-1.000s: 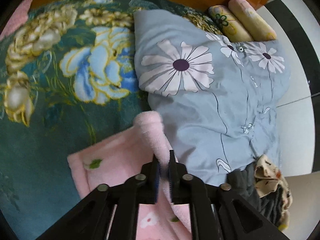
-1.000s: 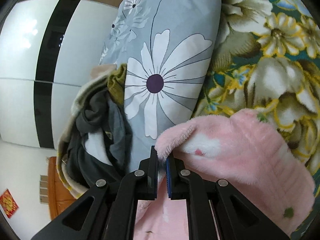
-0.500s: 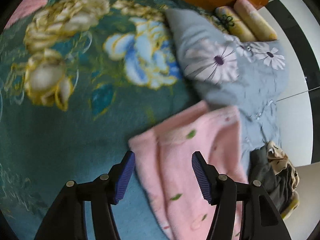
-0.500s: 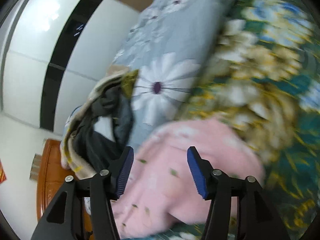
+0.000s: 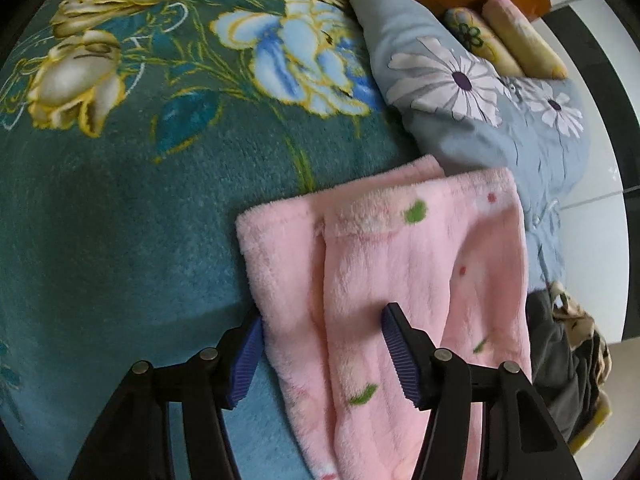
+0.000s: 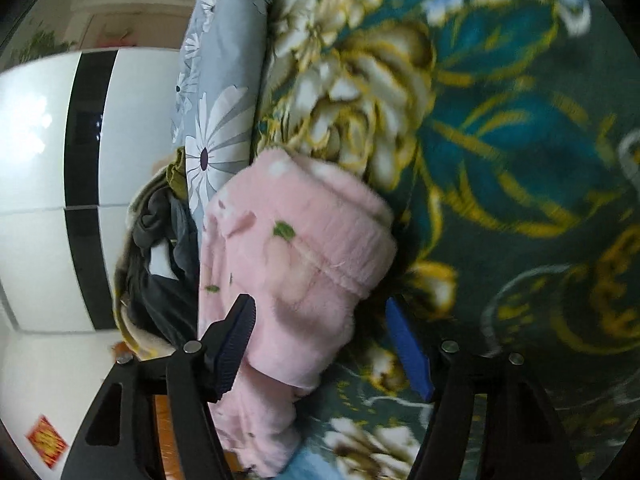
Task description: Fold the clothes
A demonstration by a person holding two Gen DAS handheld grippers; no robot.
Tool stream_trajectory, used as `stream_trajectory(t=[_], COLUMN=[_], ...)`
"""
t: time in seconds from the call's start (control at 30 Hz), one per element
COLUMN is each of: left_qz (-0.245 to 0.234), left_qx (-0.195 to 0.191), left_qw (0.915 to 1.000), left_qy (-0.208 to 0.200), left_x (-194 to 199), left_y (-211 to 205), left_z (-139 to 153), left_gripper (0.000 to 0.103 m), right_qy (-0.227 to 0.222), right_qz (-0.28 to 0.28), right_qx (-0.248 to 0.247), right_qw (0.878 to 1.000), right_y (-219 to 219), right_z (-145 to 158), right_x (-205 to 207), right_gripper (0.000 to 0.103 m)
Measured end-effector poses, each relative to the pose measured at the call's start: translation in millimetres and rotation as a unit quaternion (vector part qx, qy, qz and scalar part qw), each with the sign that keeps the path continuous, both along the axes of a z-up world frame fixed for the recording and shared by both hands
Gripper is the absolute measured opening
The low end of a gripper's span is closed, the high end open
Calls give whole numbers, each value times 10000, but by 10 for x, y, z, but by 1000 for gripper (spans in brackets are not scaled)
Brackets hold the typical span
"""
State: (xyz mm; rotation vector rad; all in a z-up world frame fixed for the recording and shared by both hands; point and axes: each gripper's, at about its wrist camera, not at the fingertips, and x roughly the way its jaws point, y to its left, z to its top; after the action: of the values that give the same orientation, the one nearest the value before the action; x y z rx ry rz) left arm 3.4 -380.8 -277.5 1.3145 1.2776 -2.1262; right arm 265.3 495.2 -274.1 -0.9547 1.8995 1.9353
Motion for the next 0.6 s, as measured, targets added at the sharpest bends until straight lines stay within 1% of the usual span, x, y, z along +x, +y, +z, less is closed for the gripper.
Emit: stream_trajectory(t=[0.07,0.13,0.17,0.2,0.23,0.27,0.3,0.33,0.4,0.43,0.5,0.6], left_qz=[-18,-56,-74,-87,-105,-156,-222,-288,-455,-510,-543,-690], left_qx=[-28,-1,65,101,81,-8,-120,-231,-451,-485,-462,-379], left_qw=[10000,10000,9999,9999,9999,9999,9996,9992,9976,9969,9955,9898], left_qy=[18,38,42,51,33,47,86,125,254,363,630,1186], left_x=[-35,-72,-88,-107,-121,-140,-163,-186,-218,-226,-216,-142], left_y=[32,60,69,87,81,100,138,177,248,267,285,274], left_z=[21,39,43,52,85,132,182,231,386,481,694,1076], left_gripper=[61,45,42,31,19,18,16,14,13,12,12,11], right_qy=[-18,-57,-77,-97,-116,-136,-157,-179,-112,-69,76,567], right_qz=[-66,-150,-216,-291,-366,-442,-444,-413,-214,-102,109,406], right_qx=[12,56,60,54,49,43,60,87,231,311,490,825], right_qw=[10000,9999,9997,9995,9992,9989,9989,9989,9994,9994,9987,9941], right_y=[-33,-33,-26,-17,-7,2,10,16,46,62,105,142], right_z=[-37,-57,-56,-50,-44,-38,-12,21,178,265,477,931], right_x=[-62,-117,-139,-158,-178,-198,-222,-248,-341,-391,-472,-481], right_gripper=[69,68,62,50,44,37,27,23,19,18,16,15])
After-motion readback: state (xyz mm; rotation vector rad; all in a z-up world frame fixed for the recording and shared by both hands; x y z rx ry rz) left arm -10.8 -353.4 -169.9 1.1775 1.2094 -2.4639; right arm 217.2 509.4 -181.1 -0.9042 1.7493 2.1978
